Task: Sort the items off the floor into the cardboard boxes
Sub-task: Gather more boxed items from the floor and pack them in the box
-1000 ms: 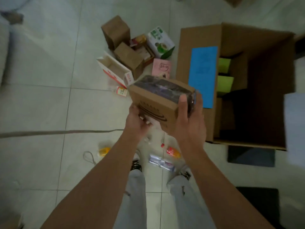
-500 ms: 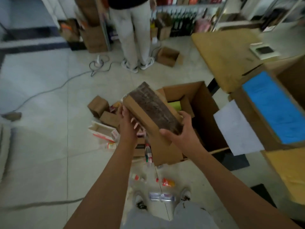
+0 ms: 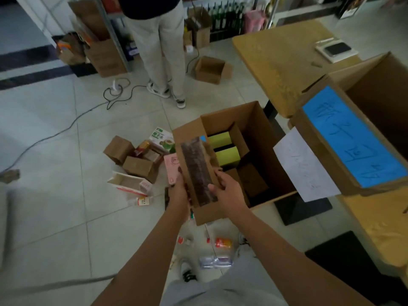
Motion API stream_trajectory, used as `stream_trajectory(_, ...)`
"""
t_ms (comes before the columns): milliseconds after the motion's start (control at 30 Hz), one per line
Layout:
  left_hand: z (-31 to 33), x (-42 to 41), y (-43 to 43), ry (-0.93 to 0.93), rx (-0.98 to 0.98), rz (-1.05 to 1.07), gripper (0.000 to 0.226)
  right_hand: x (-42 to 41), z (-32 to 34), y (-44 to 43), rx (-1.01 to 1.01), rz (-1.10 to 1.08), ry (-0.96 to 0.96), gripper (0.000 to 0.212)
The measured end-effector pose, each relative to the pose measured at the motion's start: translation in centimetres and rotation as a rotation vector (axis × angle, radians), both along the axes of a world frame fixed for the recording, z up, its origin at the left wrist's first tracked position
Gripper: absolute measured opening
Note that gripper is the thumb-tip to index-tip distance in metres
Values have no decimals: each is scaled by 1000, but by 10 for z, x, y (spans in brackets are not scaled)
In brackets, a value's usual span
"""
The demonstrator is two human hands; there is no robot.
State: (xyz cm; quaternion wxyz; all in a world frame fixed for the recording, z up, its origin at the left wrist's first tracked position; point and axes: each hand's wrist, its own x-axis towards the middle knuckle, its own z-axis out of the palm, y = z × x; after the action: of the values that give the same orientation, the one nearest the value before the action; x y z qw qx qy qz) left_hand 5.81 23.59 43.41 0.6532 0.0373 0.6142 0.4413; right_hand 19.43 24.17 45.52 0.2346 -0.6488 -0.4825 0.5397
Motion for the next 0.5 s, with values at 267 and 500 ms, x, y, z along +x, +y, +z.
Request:
stream_trajectory(267, -17, 104, 52, 97, -109, -208, 55, 126, -67, 61, -107, -140, -272, 41)
stream_trajectory(500, -22, 145, 81, 109, -117, -192, 56, 206, -108, 110, -329, 67, -266, 64)
